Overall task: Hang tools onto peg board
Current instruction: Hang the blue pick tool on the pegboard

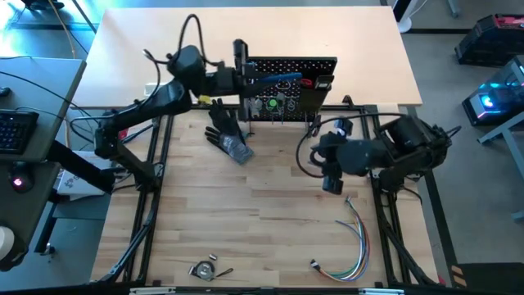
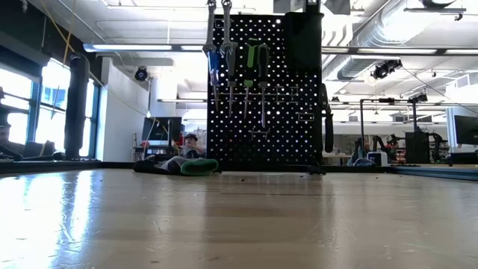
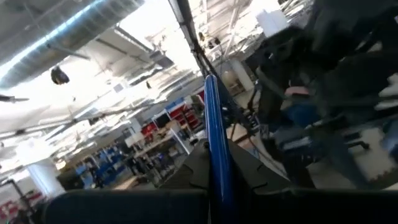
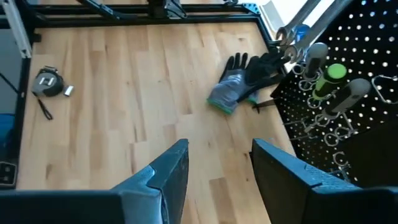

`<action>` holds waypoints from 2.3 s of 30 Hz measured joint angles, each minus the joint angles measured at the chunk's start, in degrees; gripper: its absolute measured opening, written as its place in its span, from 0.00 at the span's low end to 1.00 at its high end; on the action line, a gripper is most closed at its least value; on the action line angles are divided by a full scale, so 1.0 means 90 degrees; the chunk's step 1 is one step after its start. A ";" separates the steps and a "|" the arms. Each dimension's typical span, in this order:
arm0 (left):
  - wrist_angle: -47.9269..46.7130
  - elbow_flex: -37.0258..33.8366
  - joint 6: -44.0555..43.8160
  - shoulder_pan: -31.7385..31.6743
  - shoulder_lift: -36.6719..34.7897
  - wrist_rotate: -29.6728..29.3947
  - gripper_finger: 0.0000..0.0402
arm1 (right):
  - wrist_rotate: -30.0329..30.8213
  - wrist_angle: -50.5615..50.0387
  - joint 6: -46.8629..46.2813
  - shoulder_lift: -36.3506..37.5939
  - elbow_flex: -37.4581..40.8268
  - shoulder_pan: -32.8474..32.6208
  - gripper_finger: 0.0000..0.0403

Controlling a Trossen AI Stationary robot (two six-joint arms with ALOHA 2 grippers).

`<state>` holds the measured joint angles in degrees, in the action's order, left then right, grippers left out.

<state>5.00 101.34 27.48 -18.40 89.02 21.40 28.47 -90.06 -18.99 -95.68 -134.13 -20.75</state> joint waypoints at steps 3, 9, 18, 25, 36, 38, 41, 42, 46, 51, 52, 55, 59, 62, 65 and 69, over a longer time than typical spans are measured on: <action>0.0038 0.0000 -0.0181 -0.0164 0.0166 0.0003 0.02 | 0.0007 -0.0001 -0.0057 0.0000 0.0000 -0.0146 0.42; 0.0061 0.0000 -0.0318 -0.0232 0.0434 -0.0451 0.02 | 0.0143 0.0002 -0.0060 -0.0002 0.0000 -0.0305 0.42; -0.0039 0.0005 -0.0373 -0.0227 0.0647 -0.0810 0.02 | 0.0190 0.0004 -0.0024 -0.0002 0.0000 -0.0326 0.42; -0.0182 0.0010 -0.0368 -0.0227 0.0696 -0.1010 0.02 | 0.0334 0.0004 -0.0009 -0.0002 0.0000 -0.0326 0.42; -0.0098 -0.0005 -0.0327 -0.0112 0.0552 -0.1050 0.02 | 0.0335 0.0004 0.0053 -0.0007 0.0000 -0.0326 0.42; -0.0093 -0.0005 -0.0326 -0.0058 0.0518 -0.1041 0.02 | 0.0335 0.0009 0.0115 -0.0007 0.0000 -0.0326 0.42; -0.0149 -0.0005 -0.0259 0.0011 0.0482 -0.1041 0.02 | 0.0335 0.0007 0.0118 -0.0007 0.0000 -0.0326 0.42; -0.0151 -0.0005 -0.0249 0.0035 0.0477 -0.1044 0.02 | 0.0335 0.0006 0.0118 -0.0007 0.0000 -0.0326 0.42; -0.0394 -0.0005 -0.0223 0.0079 0.0409 -0.1033 0.02 | 0.0337 0.0007 0.0118 -0.0007 0.0000 -0.0326 0.42; -0.0785 -0.0002 -0.0191 0.0078 0.0413 -0.1145 0.02 | 0.0337 0.0007 0.0119 -0.0008 0.0000 -0.0326 0.42; -0.0806 -0.0002 -0.0193 0.0076 0.0414 -0.1147 0.02 | 0.0339 0.0007 0.0119 -0.0018 0.0000 -0.0326 0.42; -0.0782 -0.0002 -0.0190 0.0079 0.0411 -0.1212 0.02 | 0.0344 0.0007 0.0144 -0.0064 0.0000 -0.0326 0.42; -0.0887 -0.0002 -0.0091 0.0070 0.0411 -0.1454 0.02 | 0.0344 0.0007 0.0169 -0.0136 0.0000 -0.0326 0.42; -0.0937 -0.0002 -0.0090 0.0035 0.0434 -0.1464 0.02 | 0.0384 0.0005 0.0219 -0.0163 0.0000 -0.0321 0.42; -0.0888 -0.0002 -0.0089 0.0003 0.0514 -0.1461 0.02 | 0.0525 0.0007 0.0266 -0.0168 0.0000 -0.0321 0.42; -0.0765 0.0008 -0.0067 0.0002 0.0641 -0.1492 0.03 | 0.0548 0.0005 0.0251 -0.0168 0.0000 -0.0321 0.42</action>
<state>-1.88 101.41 26.87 -18.38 94.80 7.97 33.41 -90.01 -16.73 -97.19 -134.13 -23.64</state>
